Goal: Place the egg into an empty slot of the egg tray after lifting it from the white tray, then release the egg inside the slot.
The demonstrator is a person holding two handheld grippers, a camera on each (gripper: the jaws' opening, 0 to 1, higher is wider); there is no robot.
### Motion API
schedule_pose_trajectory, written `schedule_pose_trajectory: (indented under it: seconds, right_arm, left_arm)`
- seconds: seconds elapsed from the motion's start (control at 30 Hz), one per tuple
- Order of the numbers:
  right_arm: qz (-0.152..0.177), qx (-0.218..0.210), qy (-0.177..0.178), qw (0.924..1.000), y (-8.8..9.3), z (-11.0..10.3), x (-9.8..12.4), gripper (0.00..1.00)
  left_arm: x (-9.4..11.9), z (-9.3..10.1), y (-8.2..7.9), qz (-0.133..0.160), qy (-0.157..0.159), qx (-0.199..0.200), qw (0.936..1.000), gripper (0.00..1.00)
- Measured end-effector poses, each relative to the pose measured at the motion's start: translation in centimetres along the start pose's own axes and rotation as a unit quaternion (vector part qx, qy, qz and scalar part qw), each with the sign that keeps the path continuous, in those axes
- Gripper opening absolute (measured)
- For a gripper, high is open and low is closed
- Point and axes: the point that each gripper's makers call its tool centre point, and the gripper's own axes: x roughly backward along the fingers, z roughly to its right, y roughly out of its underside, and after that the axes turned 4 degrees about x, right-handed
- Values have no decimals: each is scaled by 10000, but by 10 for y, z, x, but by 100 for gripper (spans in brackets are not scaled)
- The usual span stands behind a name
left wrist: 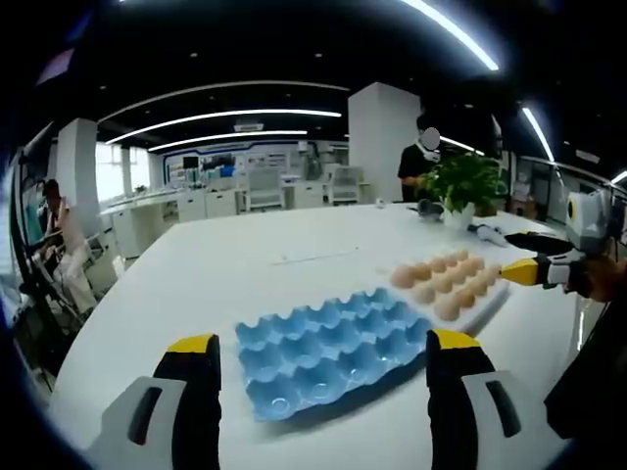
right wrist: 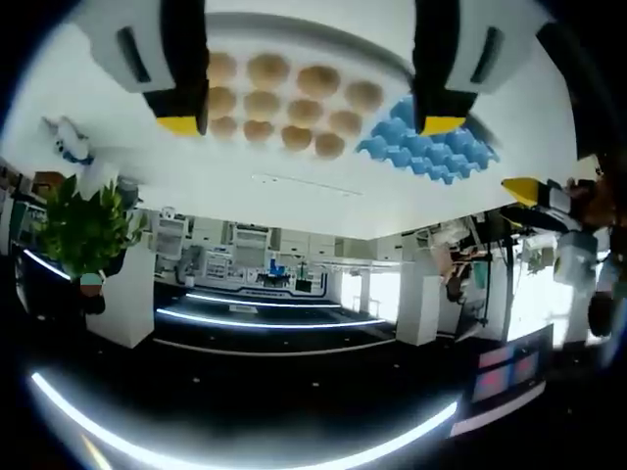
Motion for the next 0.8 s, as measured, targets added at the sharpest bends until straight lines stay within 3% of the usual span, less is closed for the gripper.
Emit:
schedule_pose_trajectory:
  seconds: [0.8]
  right_arm:
    - [-28, 5, -24, 10000, 2, -1, 0, 87]
  left_arm:
    - [-1, -1, 0, -6, -15, -22, 10000, 87]
